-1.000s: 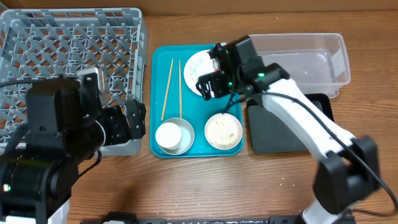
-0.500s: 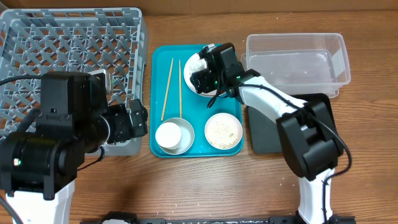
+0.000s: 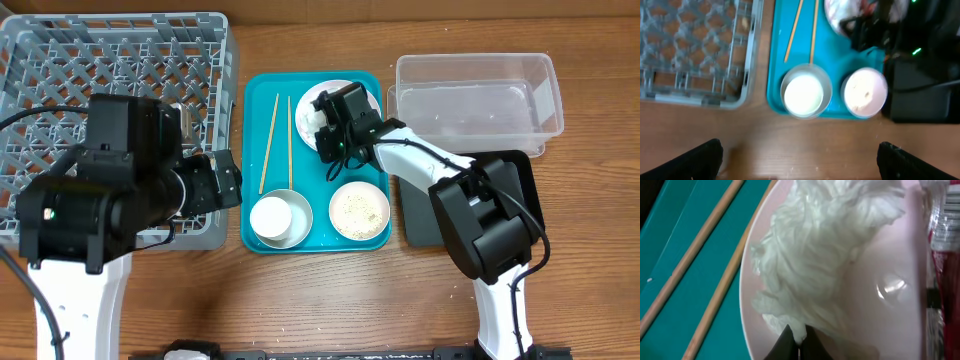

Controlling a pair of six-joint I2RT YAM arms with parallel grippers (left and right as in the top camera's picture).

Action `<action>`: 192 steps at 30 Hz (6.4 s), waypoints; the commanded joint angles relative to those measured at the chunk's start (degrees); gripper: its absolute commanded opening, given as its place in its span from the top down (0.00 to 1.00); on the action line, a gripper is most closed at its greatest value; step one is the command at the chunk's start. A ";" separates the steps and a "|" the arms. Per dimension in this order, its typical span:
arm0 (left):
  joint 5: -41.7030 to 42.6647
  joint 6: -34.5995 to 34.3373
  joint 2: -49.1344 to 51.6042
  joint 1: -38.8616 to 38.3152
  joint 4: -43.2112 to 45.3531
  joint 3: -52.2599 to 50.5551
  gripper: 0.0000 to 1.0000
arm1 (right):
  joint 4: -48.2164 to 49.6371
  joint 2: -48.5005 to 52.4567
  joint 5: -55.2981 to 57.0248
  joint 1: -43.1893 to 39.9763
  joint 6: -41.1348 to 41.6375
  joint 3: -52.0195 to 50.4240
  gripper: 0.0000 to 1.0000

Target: Sort waste into correct bins and load items into the dishwasher

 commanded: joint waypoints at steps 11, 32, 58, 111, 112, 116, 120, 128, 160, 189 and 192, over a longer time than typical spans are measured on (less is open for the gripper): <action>-0.28 0.24 -3.76 0.24 -2.40 5.60 0.01 | -13.00 -27.67 0.22 -5.18 0.07 4.57 0.96; -3.41 0.24 -21.90 0.24 -3.17 9.90 0.00 | -27.52 -25.22 -5.75 -18.97 2.56 6.71 0.32; -3.39 0.24 -21.90 0.24 -3.21 9.90 0.00 | -8.20 -0.90 19.47 -2.23 -0.44 5.07 0.56; -2.93 0.28 -21.90 0.24 -3.56 9.90 0.00 | -52.54 -35.41 1.42 9.29 18.60 8.98 0.02; -2.56 0.26 -21.90 0.24 -3.56 9.90 0.00 | -52.74 -34.75 4.35 10.51 20.65 8.70 0.01; -2.16 0.26 -21.90 0.24 -4.52 9.90 0.00 | -52.17 -33.46 4.37 11.58 24.04 8.44 0.00; -2.84 0.24 -21.86 0.24 -6.14 9.88 0.00 | -50.25 -31.15 1.27 12.81 24.04 8.41 0.00; -3.43 0.26 -21.86 0.24 -6.80 9.88 0.00 | -45.09 -20.83 2.19 17.90 25.18 8.37 0.37; -1.22 -4.83 -17.29 0.24 4.37 -8.11 0.00 | -43.85 -25.24 -2.08 6.86 23.74 11.74 0.96; 80.54 18.84 4.20 2.45 22.29 -8.55 0.07 | -45.77 -43.36 -59.25 -14.95 -8.20 11.74 0.96; 83.36 19.37 3.96 2.29 22.21 -8.52 0.05 | -43.56 -43.30 -59.25 -13.07 -8.17 11.74 0.96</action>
